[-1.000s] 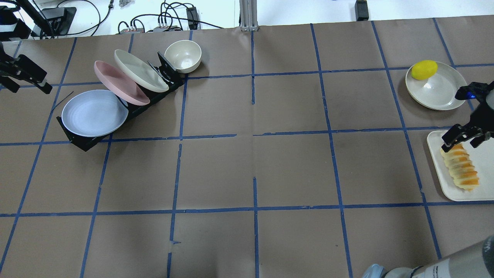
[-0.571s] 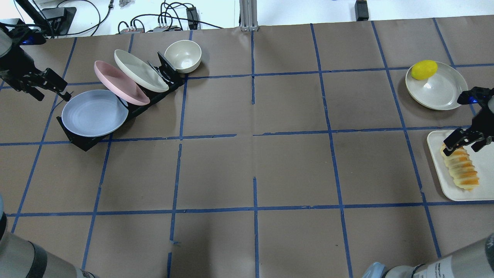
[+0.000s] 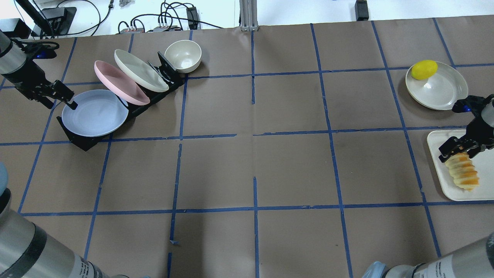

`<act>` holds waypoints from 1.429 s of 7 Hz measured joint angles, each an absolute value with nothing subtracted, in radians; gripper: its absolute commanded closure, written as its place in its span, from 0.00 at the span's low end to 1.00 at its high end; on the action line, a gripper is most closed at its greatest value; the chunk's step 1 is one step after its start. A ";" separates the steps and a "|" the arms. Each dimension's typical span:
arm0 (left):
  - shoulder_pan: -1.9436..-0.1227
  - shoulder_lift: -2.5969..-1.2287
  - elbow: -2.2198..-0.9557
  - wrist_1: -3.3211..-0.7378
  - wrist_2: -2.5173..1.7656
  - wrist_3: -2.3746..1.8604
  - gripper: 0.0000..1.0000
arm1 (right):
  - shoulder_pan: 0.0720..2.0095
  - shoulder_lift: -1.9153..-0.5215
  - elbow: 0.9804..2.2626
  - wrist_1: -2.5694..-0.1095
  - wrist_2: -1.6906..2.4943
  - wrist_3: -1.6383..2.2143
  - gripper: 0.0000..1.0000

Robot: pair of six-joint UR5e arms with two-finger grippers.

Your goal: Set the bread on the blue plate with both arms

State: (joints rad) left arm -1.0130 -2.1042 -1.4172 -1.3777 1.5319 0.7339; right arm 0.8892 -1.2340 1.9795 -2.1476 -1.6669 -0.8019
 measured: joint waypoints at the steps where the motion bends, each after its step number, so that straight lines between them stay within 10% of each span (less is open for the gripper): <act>1: -1.002 -2.132 -1.407 -1.369 1.523 0.742 0.00 | 0.889 -1.233 1.982 -2.148 -1.670 -0.802 0.94; 7: -1.005 -2.193 -1.383 -1.346 1.481 0.747 0.00 | 0.896 -1.267 1.896 -2.048 -1.677 -0.805 0.95; 8: -1.005 -2.194 -1.383 -1.345 1.480 0.747 0.07 | 0.900 -1.282 1.817 -1.954 -1.677 -0.805 0.95; 10: -1.006 -2.195 -1.384 -1.344 1.479 0.746 0.54 | 0.932 -1.297 1.632 -1.753 -1.675 -0.801 0.94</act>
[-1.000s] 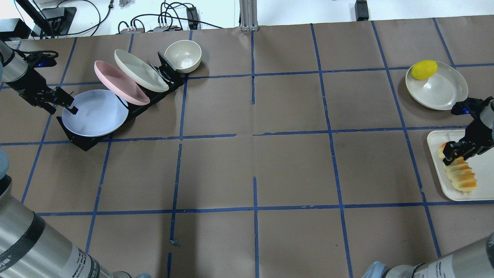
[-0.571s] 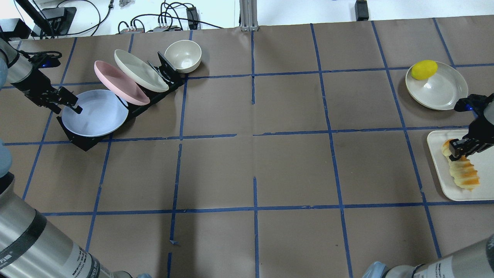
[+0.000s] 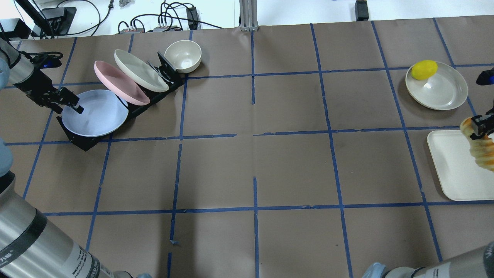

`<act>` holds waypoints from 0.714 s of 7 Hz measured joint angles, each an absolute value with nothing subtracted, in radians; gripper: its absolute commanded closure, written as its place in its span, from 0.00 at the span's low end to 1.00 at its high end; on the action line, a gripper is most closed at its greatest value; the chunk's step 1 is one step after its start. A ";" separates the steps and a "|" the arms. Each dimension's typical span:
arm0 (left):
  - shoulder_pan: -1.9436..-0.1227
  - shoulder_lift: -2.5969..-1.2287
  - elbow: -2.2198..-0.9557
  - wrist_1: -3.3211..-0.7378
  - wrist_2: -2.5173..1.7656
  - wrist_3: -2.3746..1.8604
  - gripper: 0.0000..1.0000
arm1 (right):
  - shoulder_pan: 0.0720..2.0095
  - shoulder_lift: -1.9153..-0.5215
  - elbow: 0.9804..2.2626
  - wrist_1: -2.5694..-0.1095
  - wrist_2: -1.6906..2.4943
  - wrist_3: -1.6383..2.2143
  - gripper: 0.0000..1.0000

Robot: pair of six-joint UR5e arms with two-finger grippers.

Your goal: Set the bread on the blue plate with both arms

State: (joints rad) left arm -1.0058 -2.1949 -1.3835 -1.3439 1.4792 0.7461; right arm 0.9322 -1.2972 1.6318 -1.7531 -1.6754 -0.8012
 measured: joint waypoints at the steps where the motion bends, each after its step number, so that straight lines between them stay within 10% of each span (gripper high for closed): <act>1: -1.006 -2.195 -1.384 -1.344 1.480 0.744 0.70 | 0.979 -1.315 1.548 -1.675 -1.675 -0.791 0.94; 3: -1.007 -2.194 -1.383 -1.344 1.486 0.740 0.96 | 1.099 -1.395 1.449 -1.560 -1.672 -0.712 0.94; 5: -1.012 -2.186 -1.375 -1.346 1.491 0.739 0.99 | 1.223 -1.482 1.424 -1.489 -1.666 -0.576 0.94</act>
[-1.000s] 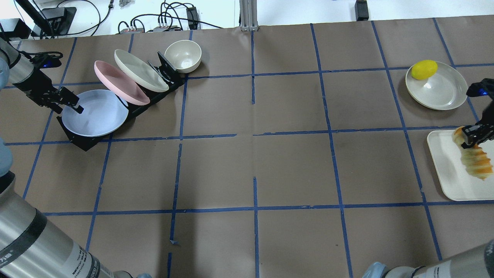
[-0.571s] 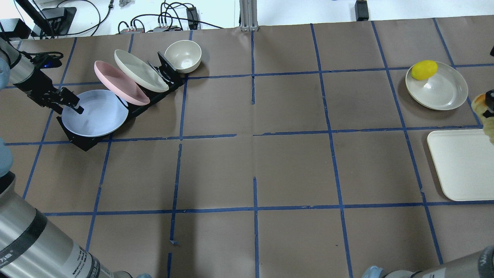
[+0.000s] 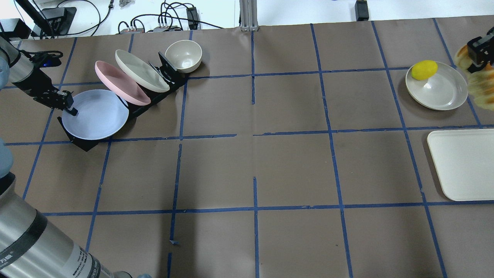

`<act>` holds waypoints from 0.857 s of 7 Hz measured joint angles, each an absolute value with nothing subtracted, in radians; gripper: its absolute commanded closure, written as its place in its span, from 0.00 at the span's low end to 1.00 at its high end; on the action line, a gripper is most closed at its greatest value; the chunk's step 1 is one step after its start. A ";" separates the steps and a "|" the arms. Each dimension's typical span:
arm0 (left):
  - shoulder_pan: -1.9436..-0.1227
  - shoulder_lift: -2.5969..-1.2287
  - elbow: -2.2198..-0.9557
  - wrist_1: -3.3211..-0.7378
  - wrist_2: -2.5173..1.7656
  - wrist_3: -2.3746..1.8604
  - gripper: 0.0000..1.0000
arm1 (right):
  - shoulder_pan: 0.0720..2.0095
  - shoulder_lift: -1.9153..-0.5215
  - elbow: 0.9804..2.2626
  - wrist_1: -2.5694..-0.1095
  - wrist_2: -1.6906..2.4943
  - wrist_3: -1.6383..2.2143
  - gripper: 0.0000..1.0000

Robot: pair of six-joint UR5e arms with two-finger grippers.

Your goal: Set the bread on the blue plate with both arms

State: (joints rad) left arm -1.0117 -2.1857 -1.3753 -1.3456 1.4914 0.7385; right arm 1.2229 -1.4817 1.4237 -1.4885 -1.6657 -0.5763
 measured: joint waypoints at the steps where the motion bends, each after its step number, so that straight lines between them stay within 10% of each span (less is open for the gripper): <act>1: -1.016 -2.176 -1.358 -1.354 1.493 0.738 0.99 | 1.302 -1.505 1.413 -1.464 -1.664 -0.488 0.94; 6: -1.025 -2.032 -1.279 -1.589 1.499 0.738 0.99 | 1.617 -1.476 1.354 -1.354 -1.646 -0.016 0.93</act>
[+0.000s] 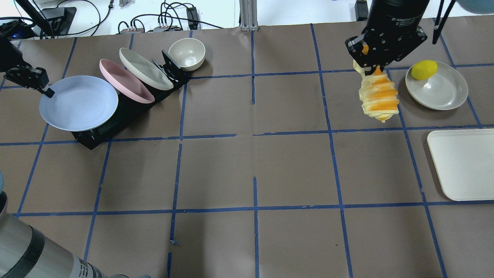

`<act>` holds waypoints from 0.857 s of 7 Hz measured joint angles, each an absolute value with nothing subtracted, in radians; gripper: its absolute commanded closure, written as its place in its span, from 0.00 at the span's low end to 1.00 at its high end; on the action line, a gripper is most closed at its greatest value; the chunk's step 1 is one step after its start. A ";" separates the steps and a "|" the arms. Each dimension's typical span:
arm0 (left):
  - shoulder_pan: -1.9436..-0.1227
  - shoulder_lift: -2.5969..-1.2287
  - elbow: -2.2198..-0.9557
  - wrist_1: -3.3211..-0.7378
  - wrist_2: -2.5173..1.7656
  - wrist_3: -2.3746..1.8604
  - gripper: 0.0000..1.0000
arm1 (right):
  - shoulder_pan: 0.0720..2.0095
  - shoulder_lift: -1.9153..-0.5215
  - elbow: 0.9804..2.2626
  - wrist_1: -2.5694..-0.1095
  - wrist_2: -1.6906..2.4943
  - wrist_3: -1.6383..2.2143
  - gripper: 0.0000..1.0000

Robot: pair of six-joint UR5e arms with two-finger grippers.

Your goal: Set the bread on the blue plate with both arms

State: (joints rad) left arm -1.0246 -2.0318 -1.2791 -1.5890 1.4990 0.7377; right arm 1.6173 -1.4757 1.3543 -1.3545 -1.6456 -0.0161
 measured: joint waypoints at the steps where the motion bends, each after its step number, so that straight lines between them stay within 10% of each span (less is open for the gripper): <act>1: -1.025 -1.991 -1.283 -1.635 1.500 0.730 0.99 | 1.622 -1.473 1.357 -1.347 -1.629 0.018 0.93; 6: -1.288 -1.764 -1.425 -1.707 1.491 0.240 0.99 | 1.625 -1.457 1.366 -1.347 -1.617 0.038 1.00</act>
